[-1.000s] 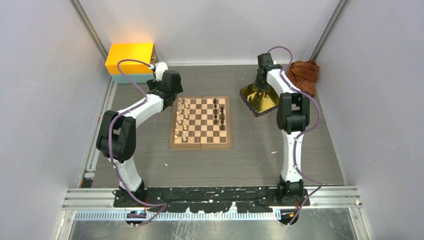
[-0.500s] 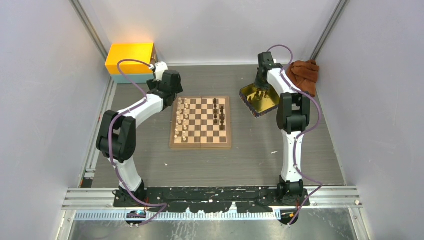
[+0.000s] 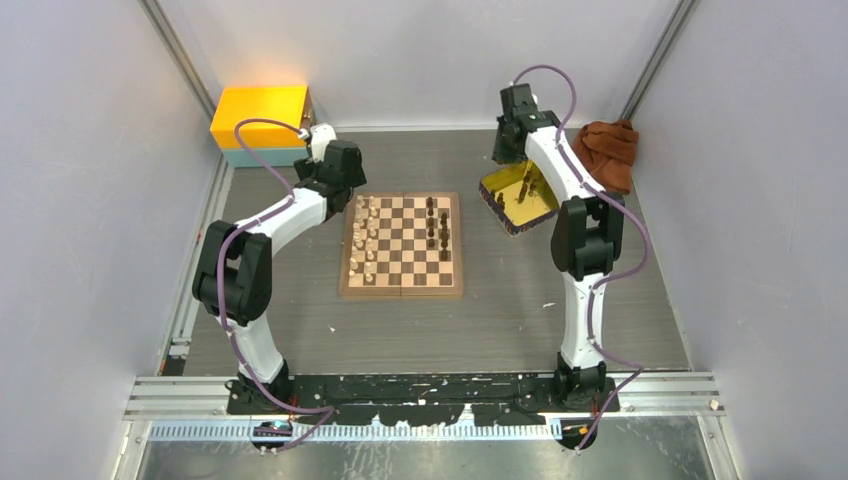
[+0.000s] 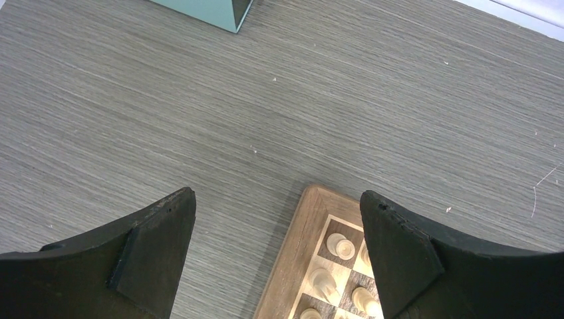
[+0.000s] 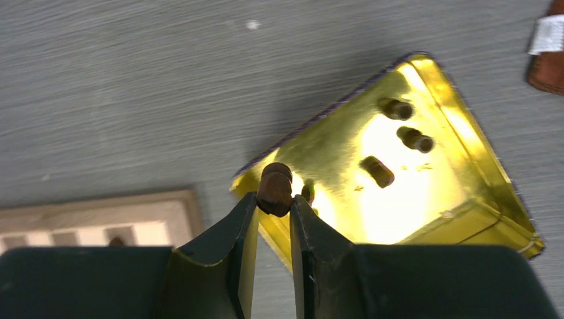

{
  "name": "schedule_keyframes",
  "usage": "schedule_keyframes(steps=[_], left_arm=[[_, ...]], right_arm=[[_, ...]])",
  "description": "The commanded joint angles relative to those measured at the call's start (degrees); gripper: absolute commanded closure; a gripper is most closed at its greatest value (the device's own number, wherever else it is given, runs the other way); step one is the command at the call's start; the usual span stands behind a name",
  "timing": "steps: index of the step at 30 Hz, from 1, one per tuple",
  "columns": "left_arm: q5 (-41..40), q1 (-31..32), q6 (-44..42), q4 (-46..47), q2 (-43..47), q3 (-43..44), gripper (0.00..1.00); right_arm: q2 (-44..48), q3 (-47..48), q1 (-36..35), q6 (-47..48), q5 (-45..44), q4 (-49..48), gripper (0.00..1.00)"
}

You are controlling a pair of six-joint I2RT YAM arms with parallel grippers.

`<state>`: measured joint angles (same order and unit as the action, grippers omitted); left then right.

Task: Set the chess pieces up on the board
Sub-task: Pick up the chess piece from the storage box, then place the chess piece on the chessboard.

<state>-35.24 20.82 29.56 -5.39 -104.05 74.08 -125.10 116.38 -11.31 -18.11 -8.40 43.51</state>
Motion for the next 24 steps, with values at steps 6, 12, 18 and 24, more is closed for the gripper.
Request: schedule_keyframes(steps=[6,12,18,24], left_arm=[[0.04,-0.34,0.72,2.53,3.0,1.18,0.06],[0.18,-0.34,0.95,2.55,3.65,0.8,0.06],[0.18,-0.34,0.89,2.6,4.33,0.44,0.06],[0.18,-0.34,0.78,2.5,4.73,0.18,0.06]], right_arm=[[4.54,4.21,-8.9,2.39,1.92,5.5,0.99],[5.12,3.43,-12.19,2.82,1.37,6.03,0.99],[5.29,1.73,-13.78,2.97,1.46,6.33,0.99],[5.19,-0.27,-15.05,3.11,2.4,6.47,0.99]])
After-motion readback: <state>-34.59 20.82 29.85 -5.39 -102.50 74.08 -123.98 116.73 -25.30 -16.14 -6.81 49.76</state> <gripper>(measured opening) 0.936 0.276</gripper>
